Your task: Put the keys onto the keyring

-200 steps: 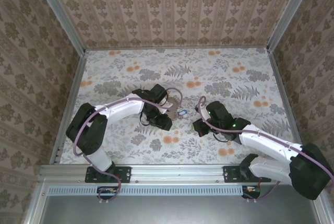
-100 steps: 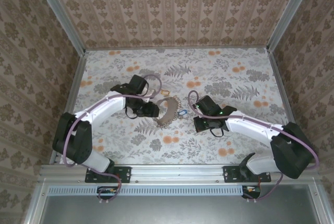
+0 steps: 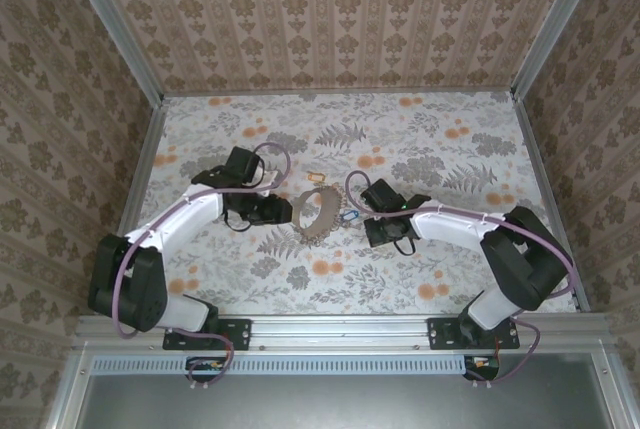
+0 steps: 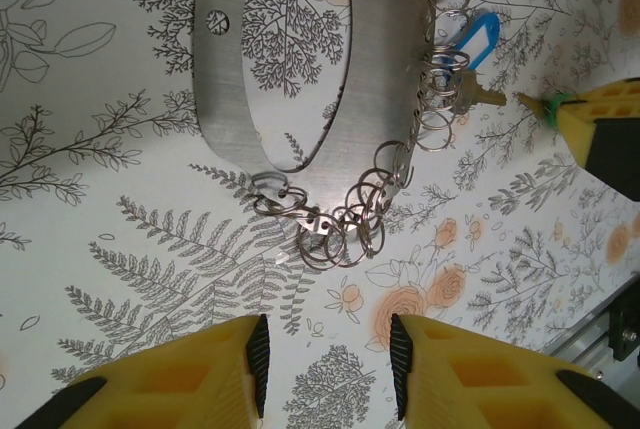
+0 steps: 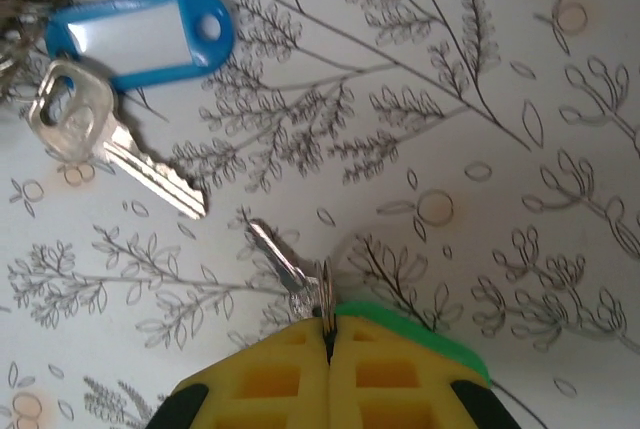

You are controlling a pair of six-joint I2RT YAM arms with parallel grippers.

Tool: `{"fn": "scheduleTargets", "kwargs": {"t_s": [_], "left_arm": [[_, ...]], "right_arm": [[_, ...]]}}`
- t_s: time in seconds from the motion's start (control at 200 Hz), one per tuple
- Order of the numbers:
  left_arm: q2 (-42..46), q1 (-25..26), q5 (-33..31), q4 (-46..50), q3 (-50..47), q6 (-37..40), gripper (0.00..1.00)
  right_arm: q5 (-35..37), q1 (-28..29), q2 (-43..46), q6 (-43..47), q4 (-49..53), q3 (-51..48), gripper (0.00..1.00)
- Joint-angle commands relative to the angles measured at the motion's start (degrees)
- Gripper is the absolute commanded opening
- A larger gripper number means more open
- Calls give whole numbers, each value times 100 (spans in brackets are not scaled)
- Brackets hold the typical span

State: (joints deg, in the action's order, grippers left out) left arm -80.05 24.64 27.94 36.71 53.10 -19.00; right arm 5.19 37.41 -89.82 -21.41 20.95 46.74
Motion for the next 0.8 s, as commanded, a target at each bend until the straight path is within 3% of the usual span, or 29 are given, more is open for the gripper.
{"fn": "scheduleTargets", "kwargs": {"t_s": [0.0,0.19,0.34,0.415,0.795], "left_arm": [[121,-30,184,-56,-97,142,39],[365,-30,288,-168,-206,253,42],[428,-81,150,-95,-163,232,42],[472,-147,98,-77,-181,174,42],[685,-602,117,127,-484,-205,45]], "right_arm": [[123,-70,-103,70,8,120,12],[35,-170,678,205,198,-54,25],[-124,-199,1506,709,198,-169,26],[-598,-153,1632,1136,10,-174,25],[-1645,628,176,1312,14,956,32]]}}
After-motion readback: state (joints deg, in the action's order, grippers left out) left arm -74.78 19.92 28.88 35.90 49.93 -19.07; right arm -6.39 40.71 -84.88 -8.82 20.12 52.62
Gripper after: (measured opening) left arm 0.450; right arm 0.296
